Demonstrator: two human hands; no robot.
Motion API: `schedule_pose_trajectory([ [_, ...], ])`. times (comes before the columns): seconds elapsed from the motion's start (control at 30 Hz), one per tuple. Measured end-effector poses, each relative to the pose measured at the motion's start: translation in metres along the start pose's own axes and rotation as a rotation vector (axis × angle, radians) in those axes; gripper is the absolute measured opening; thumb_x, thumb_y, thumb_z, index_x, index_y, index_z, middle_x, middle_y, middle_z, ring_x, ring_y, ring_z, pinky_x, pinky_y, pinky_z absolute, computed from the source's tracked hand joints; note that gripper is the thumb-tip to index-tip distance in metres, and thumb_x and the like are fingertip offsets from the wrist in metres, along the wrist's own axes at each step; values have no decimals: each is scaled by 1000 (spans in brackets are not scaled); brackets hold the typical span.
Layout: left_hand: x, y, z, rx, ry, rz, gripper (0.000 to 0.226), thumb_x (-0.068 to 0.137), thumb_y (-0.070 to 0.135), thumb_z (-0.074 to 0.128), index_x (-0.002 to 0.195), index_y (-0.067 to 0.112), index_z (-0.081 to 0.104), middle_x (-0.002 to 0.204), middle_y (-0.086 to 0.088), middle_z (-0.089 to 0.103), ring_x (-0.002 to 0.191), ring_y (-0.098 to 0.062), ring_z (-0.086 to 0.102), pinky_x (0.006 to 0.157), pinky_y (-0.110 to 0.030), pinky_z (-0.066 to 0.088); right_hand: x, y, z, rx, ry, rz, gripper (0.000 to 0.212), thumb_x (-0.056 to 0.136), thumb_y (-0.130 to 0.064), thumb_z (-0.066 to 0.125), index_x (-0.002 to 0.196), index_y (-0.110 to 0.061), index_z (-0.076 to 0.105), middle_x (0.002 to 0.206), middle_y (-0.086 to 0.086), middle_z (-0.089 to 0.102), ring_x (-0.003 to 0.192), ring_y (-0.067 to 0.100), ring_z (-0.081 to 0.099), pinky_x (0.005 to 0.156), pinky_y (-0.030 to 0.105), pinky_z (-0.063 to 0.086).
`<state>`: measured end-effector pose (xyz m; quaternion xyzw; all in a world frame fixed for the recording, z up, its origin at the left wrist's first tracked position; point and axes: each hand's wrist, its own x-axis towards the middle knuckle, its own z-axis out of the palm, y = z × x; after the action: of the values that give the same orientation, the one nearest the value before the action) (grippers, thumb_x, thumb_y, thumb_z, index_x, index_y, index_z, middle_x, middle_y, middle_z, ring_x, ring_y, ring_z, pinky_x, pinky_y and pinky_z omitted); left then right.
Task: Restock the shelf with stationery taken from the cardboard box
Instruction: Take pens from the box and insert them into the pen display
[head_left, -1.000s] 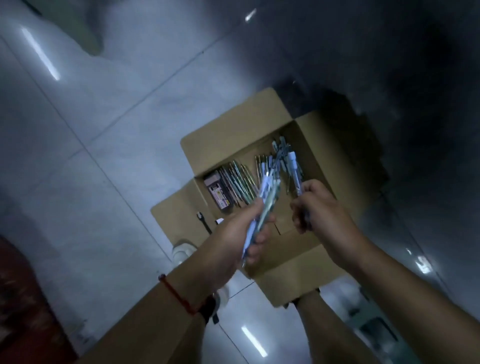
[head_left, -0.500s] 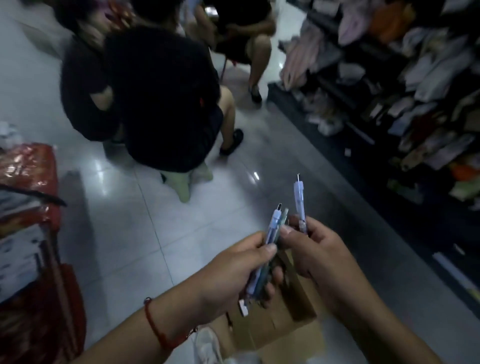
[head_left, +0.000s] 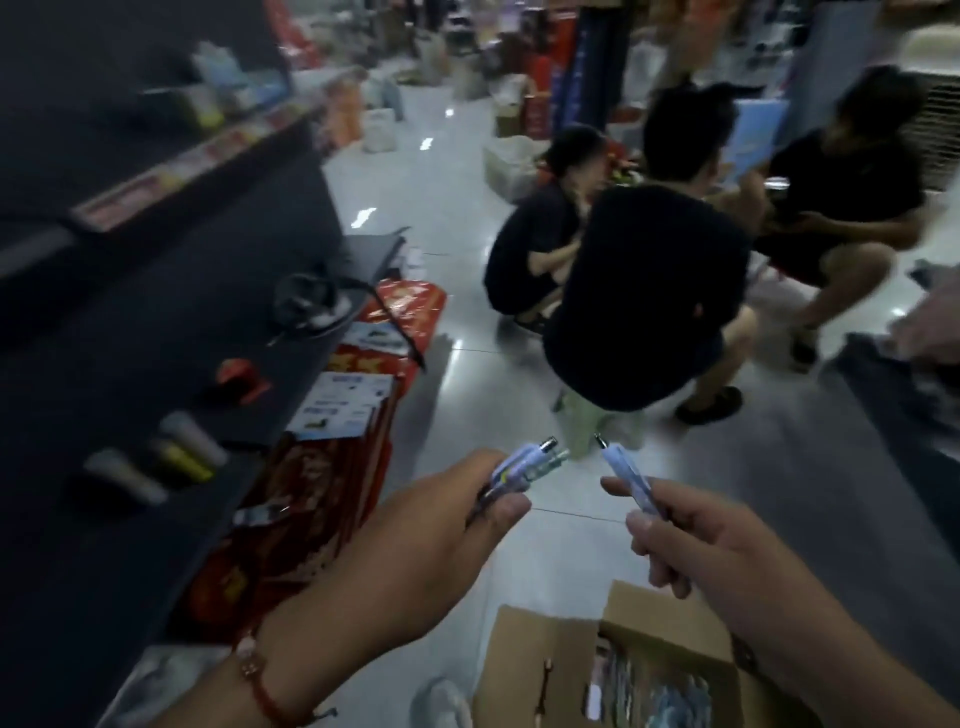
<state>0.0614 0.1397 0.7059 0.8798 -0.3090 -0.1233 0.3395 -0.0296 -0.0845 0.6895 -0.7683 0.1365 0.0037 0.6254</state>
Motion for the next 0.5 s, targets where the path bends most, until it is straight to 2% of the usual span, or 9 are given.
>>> schedule_pose_trajectory([
  [0.1,-52,-19,-34,96,142,-117,24,91,63,35,110,50,42,79,7,59,73,-6,56,65,-31,45,10,-18,40,-110,-122,-80,23,93,-33,62,103,-53,69,63,-10,50,57,6,49,59,25,41],
  [0.13,-71,-25,-46,145,190,-125,29,92,66,29,113,51,42,81,8,59,75,-5,55,64,-29,44,12,-27,57,-111,-157,-104,17,93,-43,60,104,-51,69,65,-10,51,59,7,49,61,27,41],
  [0.17,-90,-31,-56,200,233,-122,39,91,70,20,115,50,43,84,10,60,76,-5,54,64,-28,44,14,-34,74,-115,-200,-133,19,92,-50,56,103,-46,70,67,-9,53,60,7,49,63,28,42],
  [0.2,-110,-36,-67,249,272,-125,48,91,72,11,116,48,44,86,12,59,77,-5,54,64,-27,43,15,-43,93,-120,-237,-153,23,94,-51,52,101,-42,72,69,-9,55,62,8,50,65,29,43],
  [0.3,-168,-58,-94,385,381,-185,57,91,67,2,118,44,47,95,16,60,83,-7,56,67,-30,46,14,-68,156,-132,-342,-242,26,96,-30,54,91,-46,74,75,-8,65,65,4,57,69,26,47],
  [0.4,-225,-87,-121,532,514,-225,45,96,60,16,119,45,50,91,17,61,75,-5,57,60,-30,48,6,-95,225,-155,-440,-331,22,91,-26,62,88,-45,72,76,-3,67,68,5,60,71,27,49],
  [0.5,-288,-119,-152,686,602,-289,39,99,52,32,126,39,56,80,17,57,62,-4,54,47,-27,45,-5,-118,300,-196,-557,-445,20,89,-25,65,92,-44,70,78,-9,69,72,4,62,77,34,51],
])
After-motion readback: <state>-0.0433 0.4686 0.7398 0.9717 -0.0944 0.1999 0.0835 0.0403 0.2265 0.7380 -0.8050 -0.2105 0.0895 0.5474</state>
